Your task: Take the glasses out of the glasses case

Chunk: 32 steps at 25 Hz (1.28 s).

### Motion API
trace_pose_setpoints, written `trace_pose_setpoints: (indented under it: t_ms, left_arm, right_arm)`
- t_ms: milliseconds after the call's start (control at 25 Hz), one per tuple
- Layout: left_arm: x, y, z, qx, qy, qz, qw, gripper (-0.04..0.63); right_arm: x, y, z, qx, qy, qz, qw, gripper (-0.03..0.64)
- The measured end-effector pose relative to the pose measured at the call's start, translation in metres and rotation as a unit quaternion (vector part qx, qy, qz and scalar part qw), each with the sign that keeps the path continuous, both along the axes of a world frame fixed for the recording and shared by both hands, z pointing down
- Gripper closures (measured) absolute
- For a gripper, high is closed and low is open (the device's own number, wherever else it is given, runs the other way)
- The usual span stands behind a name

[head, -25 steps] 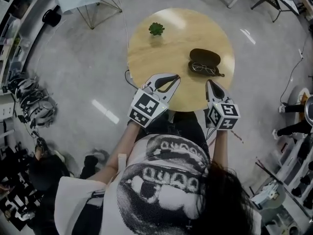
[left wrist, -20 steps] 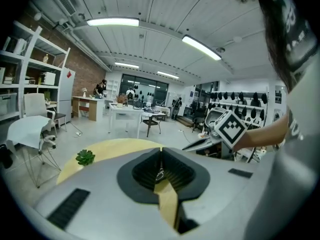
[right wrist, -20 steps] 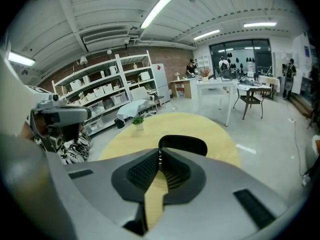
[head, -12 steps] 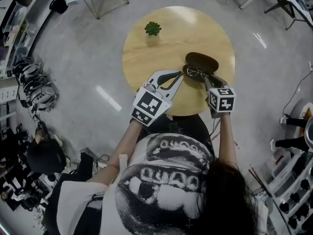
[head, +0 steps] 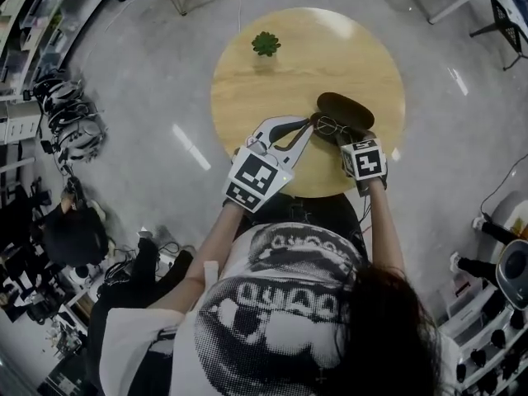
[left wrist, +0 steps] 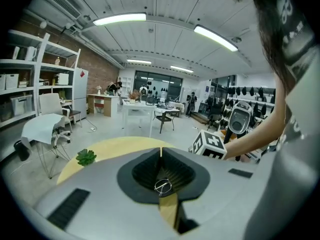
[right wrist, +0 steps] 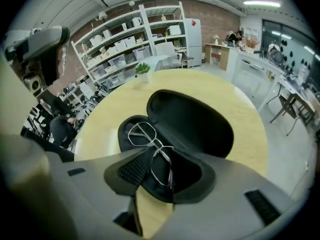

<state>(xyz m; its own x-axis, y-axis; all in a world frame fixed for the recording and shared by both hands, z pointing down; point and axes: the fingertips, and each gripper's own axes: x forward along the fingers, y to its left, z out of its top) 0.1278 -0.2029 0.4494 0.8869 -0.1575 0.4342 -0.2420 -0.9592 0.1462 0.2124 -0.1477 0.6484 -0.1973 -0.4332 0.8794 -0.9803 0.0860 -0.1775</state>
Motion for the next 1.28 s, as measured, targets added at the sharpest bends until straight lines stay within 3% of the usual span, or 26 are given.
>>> trace_pose_setpoints:
  t_ms: [240,520,760,920,1280]
  left_arm:
    - [0.002,-0.003,0.004,0.001,-0.006,-0.024,0.9997,0.577]
    - [0.000,-0.002,0.004,0.003,-0.012,-0.041,0.9991,0.577]
    - [-0.005,-0.001,0.006,0.008,-0.017,-0.053,0.9984,0.577]
    - [-0.010,-0.001,0.009,0.007,-0.022,-0.065,0.9976,0.577]
    - [-0.008,0.006,0.010,0.005,-0.023,-0.076,0.9968,0.577]
  right_arm:
    - [-0.008,0.005,0.009,-0.006,0.054,-0.072,0.996,0.483]
    - [-0.007,0.002,0.008,-0.006,0.056,-0.088,0.994,0.488]
    - [-0.007,0.004,0.009,0.007,0.041,-0.060,0.997,0.497]
    - [-0.009,0.003,0.008,0.004,0.037,-0.066,0.997,0.497]
    - [-0.003,-0.002,-0.007,0.020,-0.024,-0.019,0.999,0.531]
